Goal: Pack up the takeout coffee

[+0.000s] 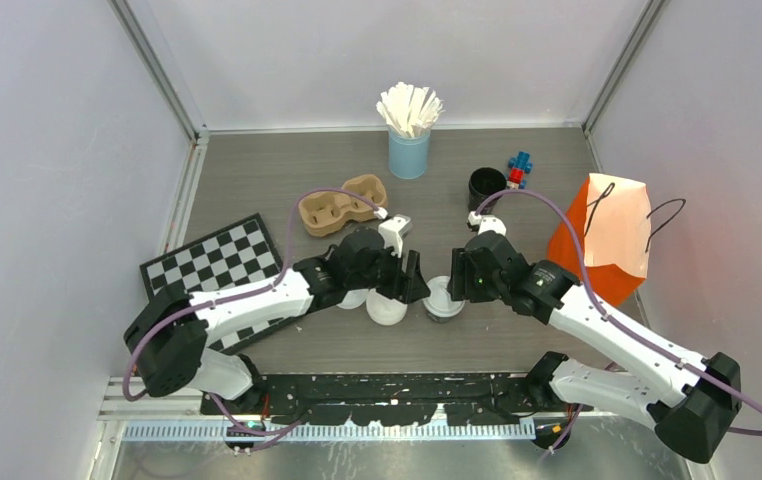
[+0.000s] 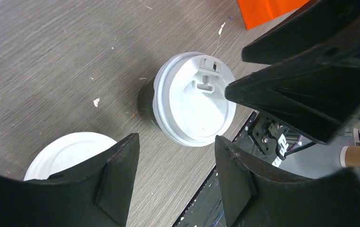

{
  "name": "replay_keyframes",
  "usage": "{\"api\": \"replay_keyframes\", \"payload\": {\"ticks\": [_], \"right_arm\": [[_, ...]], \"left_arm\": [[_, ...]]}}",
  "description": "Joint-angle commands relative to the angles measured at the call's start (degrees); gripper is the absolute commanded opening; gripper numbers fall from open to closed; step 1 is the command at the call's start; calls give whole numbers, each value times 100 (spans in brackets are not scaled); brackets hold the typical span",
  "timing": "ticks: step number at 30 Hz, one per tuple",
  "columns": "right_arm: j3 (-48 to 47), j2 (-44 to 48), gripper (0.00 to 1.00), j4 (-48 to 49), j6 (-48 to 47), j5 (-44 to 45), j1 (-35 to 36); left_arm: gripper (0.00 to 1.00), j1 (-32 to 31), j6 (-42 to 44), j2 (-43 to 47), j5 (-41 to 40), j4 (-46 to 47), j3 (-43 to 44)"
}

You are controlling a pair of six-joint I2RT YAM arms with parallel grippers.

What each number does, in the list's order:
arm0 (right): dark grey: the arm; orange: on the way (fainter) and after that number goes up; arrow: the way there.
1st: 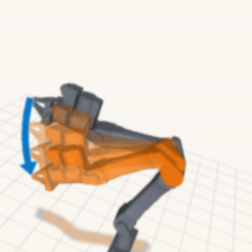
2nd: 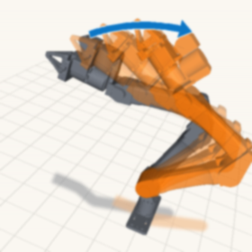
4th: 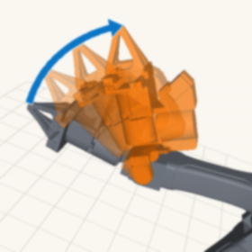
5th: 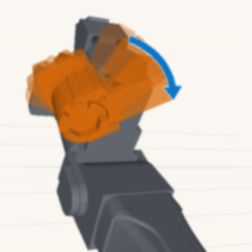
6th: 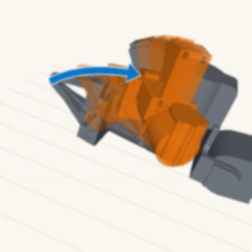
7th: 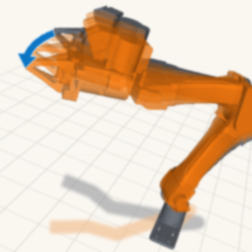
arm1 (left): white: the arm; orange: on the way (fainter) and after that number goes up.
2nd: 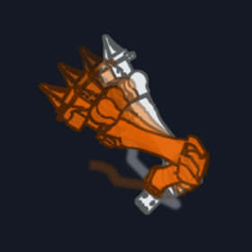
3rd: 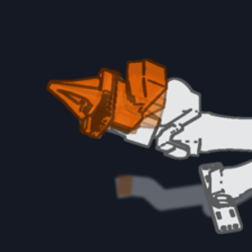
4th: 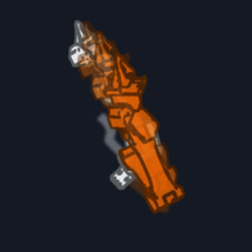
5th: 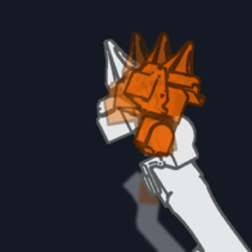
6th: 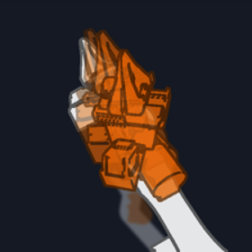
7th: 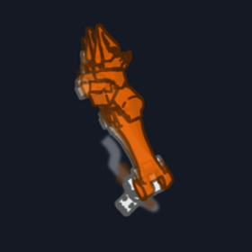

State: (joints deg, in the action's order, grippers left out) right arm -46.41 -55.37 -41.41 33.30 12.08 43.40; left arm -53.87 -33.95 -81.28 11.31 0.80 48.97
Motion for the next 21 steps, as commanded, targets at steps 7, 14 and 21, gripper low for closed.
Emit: {"api": "replay_keyframes", "payload": {"ticks": [7, 14, 21], "right_arm": [[-280, -294, 54, 273, -311, -4, -48], [-215, -458, 46, 442, -377, -173, -157], [-152, -526, 38, 485, -420, -138, -207]], "left_arm": [[61, 34, 616, 921, -453, -416, -210], [60, 33, 1098, 1663, -792, -1202, -292], [60, 34, 1251, 2305, -1003, -1717, -448]]}}
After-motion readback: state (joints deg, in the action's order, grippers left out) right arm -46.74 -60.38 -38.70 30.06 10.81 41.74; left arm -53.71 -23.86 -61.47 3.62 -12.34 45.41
